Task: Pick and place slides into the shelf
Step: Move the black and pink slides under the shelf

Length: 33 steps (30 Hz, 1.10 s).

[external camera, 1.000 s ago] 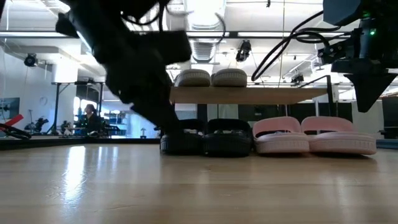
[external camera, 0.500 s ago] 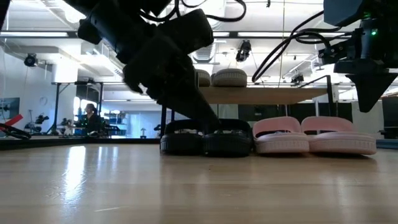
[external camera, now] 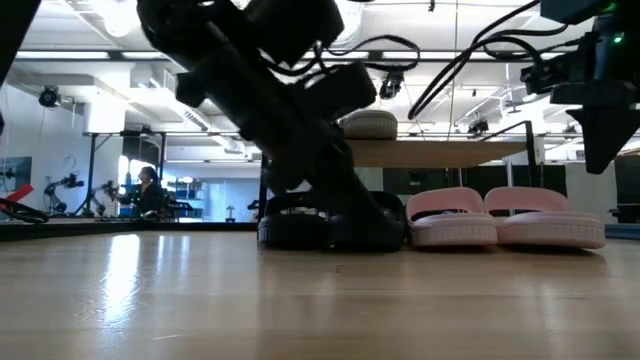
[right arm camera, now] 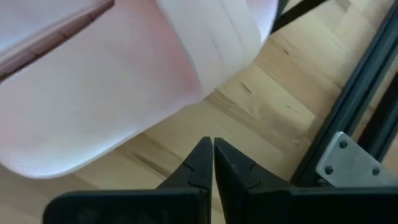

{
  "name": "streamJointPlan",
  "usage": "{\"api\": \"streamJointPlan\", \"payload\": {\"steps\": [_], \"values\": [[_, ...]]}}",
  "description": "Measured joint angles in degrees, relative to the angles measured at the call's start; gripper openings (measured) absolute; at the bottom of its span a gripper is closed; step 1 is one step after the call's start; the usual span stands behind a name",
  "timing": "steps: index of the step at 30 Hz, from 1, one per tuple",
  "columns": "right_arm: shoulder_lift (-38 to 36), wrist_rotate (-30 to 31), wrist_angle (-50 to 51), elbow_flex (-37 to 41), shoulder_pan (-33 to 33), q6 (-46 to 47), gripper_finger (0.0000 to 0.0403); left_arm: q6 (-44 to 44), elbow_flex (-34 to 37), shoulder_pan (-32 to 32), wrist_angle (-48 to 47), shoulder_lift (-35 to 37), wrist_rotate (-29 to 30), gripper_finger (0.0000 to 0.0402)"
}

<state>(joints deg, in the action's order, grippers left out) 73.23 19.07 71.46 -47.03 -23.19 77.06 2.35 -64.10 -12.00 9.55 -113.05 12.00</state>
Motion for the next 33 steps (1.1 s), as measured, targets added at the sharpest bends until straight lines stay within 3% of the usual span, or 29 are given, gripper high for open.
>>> {"api": "streamJointPlan", "payload": {"steps": [6,15,19,25,33], "values": [[-0.89,-0.15,0.23,0.02,-3.32,1.14,0.0008,2.85,-1.65,0.26,0.44,-0.75,7.29,0.0000],[-1.36,-0.91,-0.67,-0.20,-9.23,1.36,0.0008,3.08,-2.38,1.14,0.45,-0.81,11.01,0.0000],[-1.87,-1.57,-4.71,-0.20,-12.28,-0.13,0.0008,3.08,-3.45,0.96,0.51,-0.66,10.67,0.0000],[-3.36,-2.60,-17.06,0.08,-17.43,-7.01,0.0008,4.06,-4.04,-1.30,0.66,2.45,4.60,0.0000],[-3.00,-3.03,-28.24,3.90,-19.69,-12.03,0.0008,-1.80,-3.79,-5.55,-8.46,5.92,4.57,0.0000]]}}
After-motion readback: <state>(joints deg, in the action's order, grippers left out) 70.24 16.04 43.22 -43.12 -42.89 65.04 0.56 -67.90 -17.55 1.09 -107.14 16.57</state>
